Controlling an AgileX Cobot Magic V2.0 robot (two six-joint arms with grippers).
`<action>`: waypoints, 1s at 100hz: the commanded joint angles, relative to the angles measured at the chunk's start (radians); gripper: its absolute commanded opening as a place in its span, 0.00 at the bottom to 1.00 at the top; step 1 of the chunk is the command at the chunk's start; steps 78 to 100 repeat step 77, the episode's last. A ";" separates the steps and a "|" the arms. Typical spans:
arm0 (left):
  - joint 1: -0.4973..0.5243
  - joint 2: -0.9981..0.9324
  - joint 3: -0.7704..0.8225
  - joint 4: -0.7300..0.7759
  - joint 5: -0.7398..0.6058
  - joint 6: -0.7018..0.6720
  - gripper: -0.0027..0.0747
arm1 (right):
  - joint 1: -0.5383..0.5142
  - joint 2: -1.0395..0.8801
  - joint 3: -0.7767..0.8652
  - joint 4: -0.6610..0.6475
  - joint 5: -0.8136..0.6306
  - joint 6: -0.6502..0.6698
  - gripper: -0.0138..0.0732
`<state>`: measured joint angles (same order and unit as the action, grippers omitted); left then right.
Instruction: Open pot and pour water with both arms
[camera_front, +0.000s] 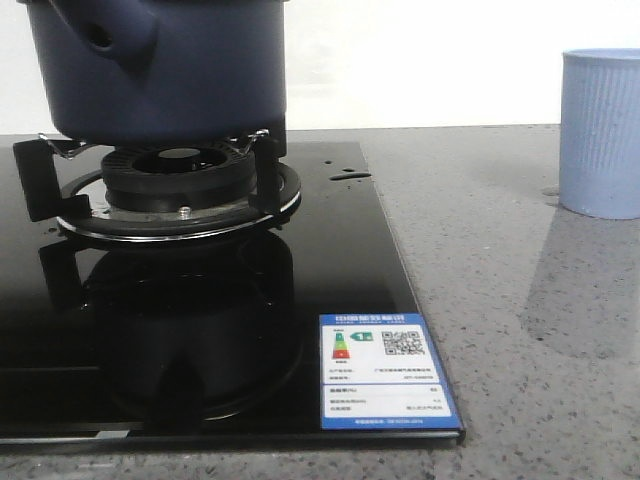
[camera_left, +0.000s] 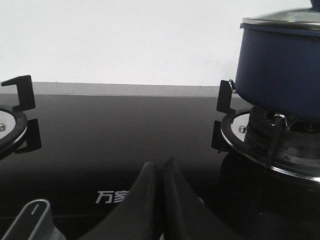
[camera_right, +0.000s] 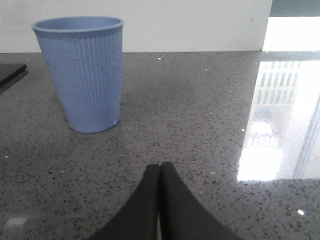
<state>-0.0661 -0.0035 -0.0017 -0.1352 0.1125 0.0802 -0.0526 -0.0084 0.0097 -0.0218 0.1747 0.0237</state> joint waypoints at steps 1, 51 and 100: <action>0.001 -0.024 0.016 -0.010 -0.071 -0.009 0.01 | -0.007 -0.022 0.017 -0.019 -0.063 0.023 0.09; 0.001 -0.024 0.016 -0.010 -0.071 -0.009 0.01 | -0.007 -0.022 0.017 -0.019 -0.026 0.023 0.09; 0.001 -0.024 0.016 -0.010 -0.071 -0.009 0.01 | -0.007 -0.022 0.017 -0.019 -0.026 0.023 0.09</action>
